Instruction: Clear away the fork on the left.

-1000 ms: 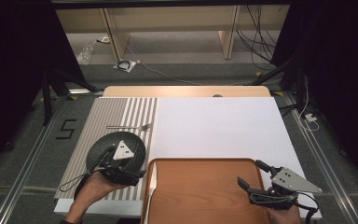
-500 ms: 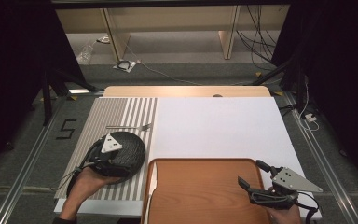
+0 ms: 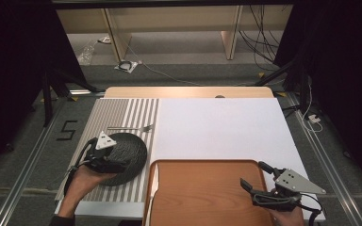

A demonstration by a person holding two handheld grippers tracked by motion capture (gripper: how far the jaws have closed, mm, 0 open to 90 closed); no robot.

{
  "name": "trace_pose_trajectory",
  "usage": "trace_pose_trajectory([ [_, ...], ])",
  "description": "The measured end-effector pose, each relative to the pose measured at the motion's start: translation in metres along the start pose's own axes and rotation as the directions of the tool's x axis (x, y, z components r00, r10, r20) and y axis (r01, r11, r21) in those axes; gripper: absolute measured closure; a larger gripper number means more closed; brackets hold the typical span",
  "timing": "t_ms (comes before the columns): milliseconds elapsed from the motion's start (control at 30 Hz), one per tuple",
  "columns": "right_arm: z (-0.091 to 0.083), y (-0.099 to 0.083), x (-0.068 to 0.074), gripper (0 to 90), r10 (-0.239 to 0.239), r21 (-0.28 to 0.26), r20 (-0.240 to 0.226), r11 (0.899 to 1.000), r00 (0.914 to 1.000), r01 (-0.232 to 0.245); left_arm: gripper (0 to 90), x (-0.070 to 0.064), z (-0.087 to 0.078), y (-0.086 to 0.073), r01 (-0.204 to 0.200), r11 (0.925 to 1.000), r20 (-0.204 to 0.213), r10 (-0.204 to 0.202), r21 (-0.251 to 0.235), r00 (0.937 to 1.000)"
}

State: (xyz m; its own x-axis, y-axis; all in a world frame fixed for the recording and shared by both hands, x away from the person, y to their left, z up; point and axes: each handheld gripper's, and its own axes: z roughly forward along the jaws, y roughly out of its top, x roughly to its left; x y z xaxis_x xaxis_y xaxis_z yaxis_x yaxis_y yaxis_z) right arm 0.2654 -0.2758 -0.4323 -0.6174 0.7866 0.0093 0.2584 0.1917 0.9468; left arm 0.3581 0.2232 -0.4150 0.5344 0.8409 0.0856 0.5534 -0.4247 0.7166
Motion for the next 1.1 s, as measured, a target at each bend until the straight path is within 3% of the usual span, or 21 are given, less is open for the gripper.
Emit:
trace_pose_trajectory([
  [600, 0.000, 0.001, 0.002, 16.3, 0.004, -0.009, 0.001, 1.000, 1.0000, -0.004, 19.2, 0.024, 0.018, 0.017, -0.008, 1.0000, -0.028, 0.008, -0.004, 0.9996],
  [900, 0.001, 0.000, 0.002, 16.4, 0.001, 0.002, 0.002, 1.000, 1.0000, -0.001, 19.6, 0.044, 0.038, 0.035, -0.055, 0.9965, -0.050, 0.058, 0.063, 0.9971],
  [1100, 0.002, 0.000, 0.003, 16.4, -0.005, -0.002, -0.007, 1.000, 1.0000, 0.005, 19.9, 0.057, 0.052, 0.046, -0.065, 0.9944, -0.033, 0.068, 0.084, 0.9972],
])
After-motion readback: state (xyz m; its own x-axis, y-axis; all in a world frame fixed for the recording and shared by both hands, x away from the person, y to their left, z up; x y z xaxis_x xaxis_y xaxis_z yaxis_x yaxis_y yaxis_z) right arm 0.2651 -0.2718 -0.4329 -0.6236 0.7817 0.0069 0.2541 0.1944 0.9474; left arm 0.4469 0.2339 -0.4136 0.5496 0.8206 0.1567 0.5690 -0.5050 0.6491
